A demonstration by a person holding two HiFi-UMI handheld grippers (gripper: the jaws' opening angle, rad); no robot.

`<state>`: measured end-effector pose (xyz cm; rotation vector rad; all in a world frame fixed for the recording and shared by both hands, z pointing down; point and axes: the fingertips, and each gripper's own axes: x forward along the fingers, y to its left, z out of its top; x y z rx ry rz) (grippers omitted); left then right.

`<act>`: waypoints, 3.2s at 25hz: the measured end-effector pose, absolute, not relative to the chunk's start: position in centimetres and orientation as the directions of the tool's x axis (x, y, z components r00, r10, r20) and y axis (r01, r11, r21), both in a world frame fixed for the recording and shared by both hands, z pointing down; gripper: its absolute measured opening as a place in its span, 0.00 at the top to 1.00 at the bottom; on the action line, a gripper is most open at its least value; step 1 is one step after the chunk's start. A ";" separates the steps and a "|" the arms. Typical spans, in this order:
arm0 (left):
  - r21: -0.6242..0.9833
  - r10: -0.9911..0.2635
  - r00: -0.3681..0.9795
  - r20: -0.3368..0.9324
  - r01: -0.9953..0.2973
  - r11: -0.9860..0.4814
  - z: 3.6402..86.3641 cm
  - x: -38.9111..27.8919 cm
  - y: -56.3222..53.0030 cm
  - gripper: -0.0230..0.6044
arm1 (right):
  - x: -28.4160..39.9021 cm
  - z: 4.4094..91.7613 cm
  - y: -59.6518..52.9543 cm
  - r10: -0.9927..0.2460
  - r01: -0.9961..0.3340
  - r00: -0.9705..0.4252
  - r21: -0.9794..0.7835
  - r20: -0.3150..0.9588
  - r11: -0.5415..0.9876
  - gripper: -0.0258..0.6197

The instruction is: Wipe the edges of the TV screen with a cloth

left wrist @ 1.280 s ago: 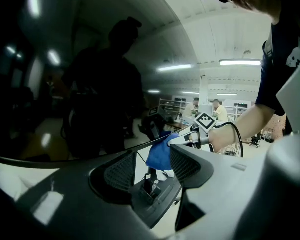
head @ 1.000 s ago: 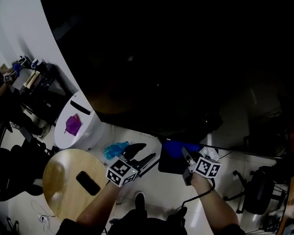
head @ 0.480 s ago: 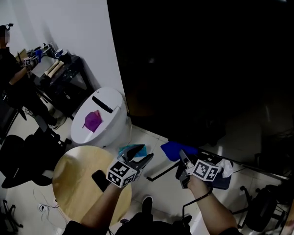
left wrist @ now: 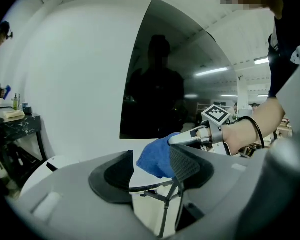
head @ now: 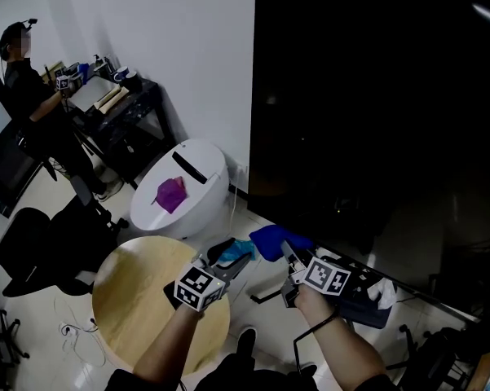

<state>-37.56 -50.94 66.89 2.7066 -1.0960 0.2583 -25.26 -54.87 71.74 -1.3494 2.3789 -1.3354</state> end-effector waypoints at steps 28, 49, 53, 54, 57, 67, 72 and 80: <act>-0.414 -0.708 0.561 0.430 -0.574 -0.707 67.1 -39.6 -54.6 0.51 | -40.7 65.2 -55.6 -0.546 -0.542 -0.806 -0.655 0.228 0.527 0.73; 0.121 -0.686 0.594 0.421 -0.786 -0.606 69.7 -42.8 -60.3 0.74 | -30.5 59.3 -51.1 -0.643 -0.612 -0.747 -0.553 0.169 0.566 0.61; 0.132 -0.642 0.653 0.402 -0.735 -0.665 69.1 -41.0 -61.3 0.74 | -30.0 57.8 -51.5 -0.677 -0.644 -0.719 -0.515 0.156 0.566 0.61; 0.131 -0.633 0.666 0.394 -0.723 -0.678 68.7 -40.5 -61.5 0.74 | -29.7 57.2 -51.6 -0.685 -0.648 -0.714 -0.510 0.148 0.565 0.61; 0.108 -0.613 0.691 0.383 -0.692 -0.714 67.4 -39.3 -61.7 0.74 | -28.8 55.3 -51.9 -0.705 -0.666 -0.698 -0.478 0.127 0.573 0.61; 0.044 -0.624 0.710 0.327 -0.670 -0.741 61.4 -39.1 -61.6 0.74 | -25.8 51.5 -52.0 -0.741 -0.692 -0.668 -0.425 0.070 0.584 0.61; 0.008 -0.642 0.711 0.287 -0.672 -0.740 57.2 -39.1 -61.4 0.74 | -24.8 49.1 -51.3 -0.738 -0.698 -0.673 -0.374 0.049 0.611 0.61; -0.034 -0.653 0.726 0.216 -0.662 -0.748 50.0 -39.8 -61.3 0.74 | -23.8 43.5 -50.7 -0.738 -0.710 -0.675 -0.274 0.001 0.648 0.61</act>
